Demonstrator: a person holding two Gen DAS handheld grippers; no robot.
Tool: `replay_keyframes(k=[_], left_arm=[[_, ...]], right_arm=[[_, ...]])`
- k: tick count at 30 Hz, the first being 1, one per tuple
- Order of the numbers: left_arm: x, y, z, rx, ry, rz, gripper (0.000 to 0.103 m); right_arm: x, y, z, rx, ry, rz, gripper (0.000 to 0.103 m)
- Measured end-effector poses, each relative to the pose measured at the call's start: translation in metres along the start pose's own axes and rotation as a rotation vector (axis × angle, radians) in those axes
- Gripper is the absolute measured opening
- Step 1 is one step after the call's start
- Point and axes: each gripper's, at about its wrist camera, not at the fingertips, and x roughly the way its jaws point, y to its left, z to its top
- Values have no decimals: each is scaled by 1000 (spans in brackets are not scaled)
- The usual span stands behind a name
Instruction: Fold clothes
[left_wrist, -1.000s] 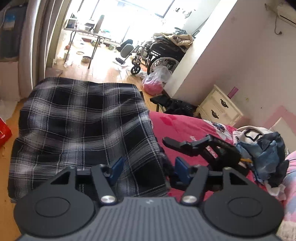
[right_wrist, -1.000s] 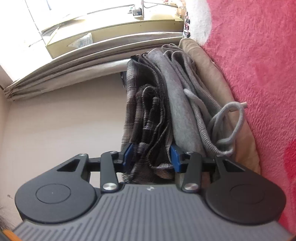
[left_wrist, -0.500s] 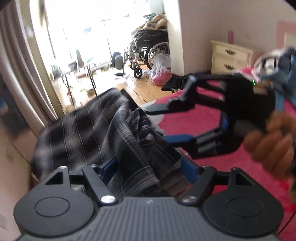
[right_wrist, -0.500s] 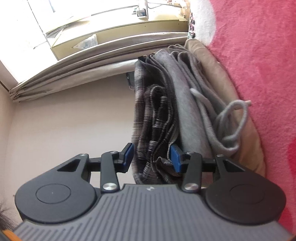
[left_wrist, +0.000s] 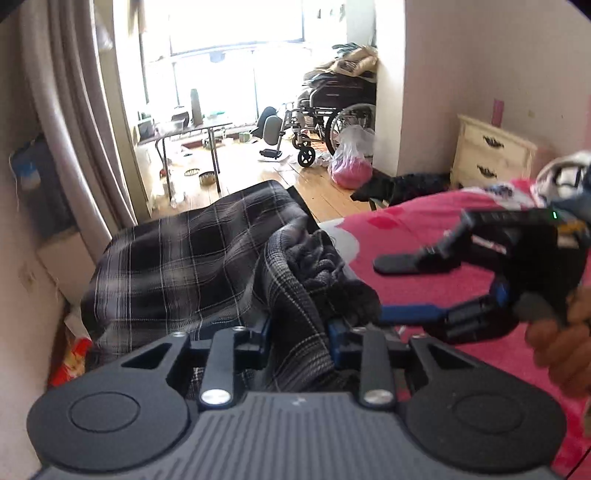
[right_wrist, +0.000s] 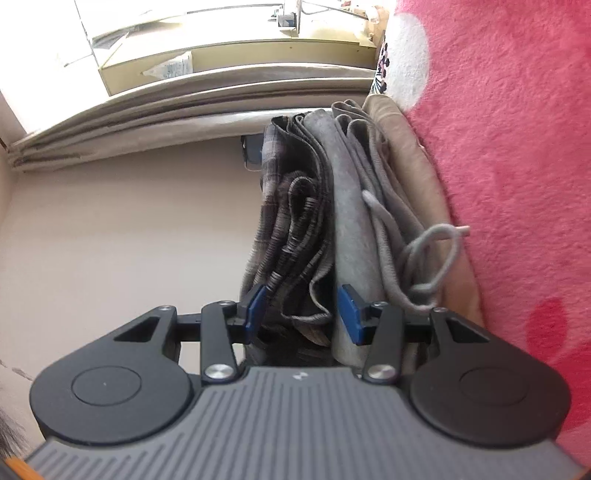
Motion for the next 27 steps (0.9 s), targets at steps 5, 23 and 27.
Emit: replay_keyframes(k=[5, 23, 27], left_arm=[[0, 9, 1, -39, -20, 4, 26], [7, -35, -22, 185, -77, 27, 26], [2, -50, -32, 269, -69, 4, 55]], right_arm=[[12, 19, 0, -146, 16, -64, 41], [8, 20, -27, -290, 93, -154, 1], [-5, 8, -25, -227, 65, -150, 4]])
